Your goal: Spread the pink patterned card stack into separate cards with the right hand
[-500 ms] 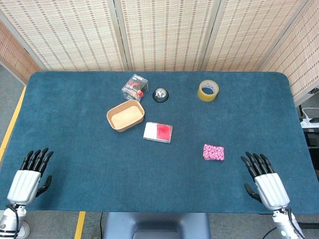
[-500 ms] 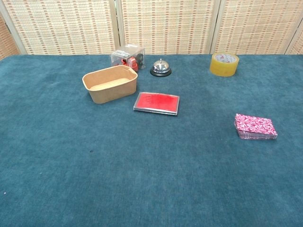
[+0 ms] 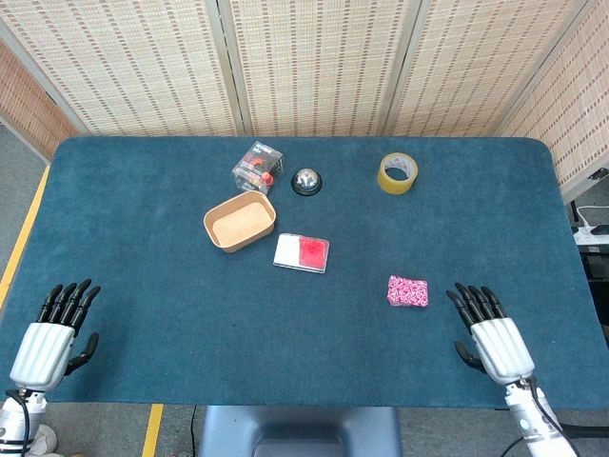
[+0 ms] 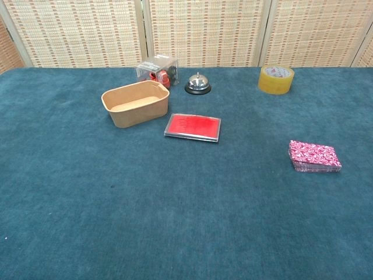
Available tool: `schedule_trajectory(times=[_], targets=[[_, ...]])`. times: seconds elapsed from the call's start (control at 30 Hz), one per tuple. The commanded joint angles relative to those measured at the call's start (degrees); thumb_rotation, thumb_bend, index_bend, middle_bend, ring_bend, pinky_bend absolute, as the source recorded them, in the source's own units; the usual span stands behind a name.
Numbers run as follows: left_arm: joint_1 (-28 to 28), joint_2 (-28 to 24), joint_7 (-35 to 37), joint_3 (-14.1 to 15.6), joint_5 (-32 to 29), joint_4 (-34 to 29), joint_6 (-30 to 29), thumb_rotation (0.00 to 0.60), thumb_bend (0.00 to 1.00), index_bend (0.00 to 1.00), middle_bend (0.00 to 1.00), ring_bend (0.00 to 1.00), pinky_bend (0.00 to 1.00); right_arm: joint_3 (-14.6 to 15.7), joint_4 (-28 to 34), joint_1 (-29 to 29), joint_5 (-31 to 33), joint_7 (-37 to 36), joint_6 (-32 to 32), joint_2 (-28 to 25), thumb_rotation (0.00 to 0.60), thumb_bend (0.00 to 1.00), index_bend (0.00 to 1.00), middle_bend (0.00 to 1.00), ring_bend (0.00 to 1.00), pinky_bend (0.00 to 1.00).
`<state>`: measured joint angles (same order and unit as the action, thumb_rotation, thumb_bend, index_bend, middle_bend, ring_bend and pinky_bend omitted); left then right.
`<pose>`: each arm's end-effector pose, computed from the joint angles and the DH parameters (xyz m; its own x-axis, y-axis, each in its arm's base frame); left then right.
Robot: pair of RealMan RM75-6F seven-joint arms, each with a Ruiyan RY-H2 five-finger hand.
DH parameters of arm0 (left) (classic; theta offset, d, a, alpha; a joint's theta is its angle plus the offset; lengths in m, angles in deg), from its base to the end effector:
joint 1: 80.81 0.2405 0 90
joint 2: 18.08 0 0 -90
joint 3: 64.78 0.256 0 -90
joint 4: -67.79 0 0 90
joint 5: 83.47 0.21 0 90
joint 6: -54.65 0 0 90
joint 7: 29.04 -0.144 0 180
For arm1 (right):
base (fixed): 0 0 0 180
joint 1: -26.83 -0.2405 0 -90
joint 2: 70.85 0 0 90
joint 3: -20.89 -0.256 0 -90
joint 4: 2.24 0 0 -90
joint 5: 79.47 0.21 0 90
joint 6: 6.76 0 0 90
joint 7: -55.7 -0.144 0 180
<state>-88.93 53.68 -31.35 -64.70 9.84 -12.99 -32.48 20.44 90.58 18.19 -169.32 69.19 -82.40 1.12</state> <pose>-0.3124 0.1893 0.1239 0.5003 -0.0219 0.8655 0.8493 -0.1818 -0.4956 -0.2832 -0.1861 0.0838 0.5021 -0.1607 0.8498 -0.8610 -0.1854 0.4736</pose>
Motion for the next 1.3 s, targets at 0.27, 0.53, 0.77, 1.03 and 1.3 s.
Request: schedule_trajectory(times=[0.27,0.53,0.77,1.03,1.3], targets=[[-0.4,-0.9,2.6,0.3,0.8,0.0,0.0,0.6,0.45,0.0,0.0,0.0,0.01,-8.0,3.1,-10.4,18.4,18.2,13.2,4.6,0.6,0.29,0.0,0.05,0.0,0.0],[-0.1,-1.3,3.3,0.7,1.2,0.0,-0.5,0.6,0.45,0.0,0.0,0.0,0.01,-8.8,1.5,-15.4,29.5,28.5,16.3,9.3,0.6,0.29,0.01,0.06,0.0,0.0],[0.3,-1.5,4.3,0.8,1.7,0.3,-1.7,0.6,0.46,0.0,0.0,0.0,0.01,-8.9,-0.1,-18.6,35.8,32.1,16.6,12.3,0.6,0.29,0.02,0.07,0.0,0.0],[0.3,-1.5,4.4,0.9,1.9,0.2,-1.7,0.6,0.45,0.0,0.0,0.0,0.01,-8.3,-2.3,-21.0,40.2,33.3,16.1,14.4,0.6,0.29,0.09,0.1,0.0,0.0],[0.2,-1.5,4.5,0.8,1.8,0.3,-1.6,0.6,0.45,0.0,0.0,0.0,0.01,-7.2,-2.9,-22.4,41.7,33.6,15.2,15.3,0.6,0.29,0.11,0.1,0.0,0.0]])
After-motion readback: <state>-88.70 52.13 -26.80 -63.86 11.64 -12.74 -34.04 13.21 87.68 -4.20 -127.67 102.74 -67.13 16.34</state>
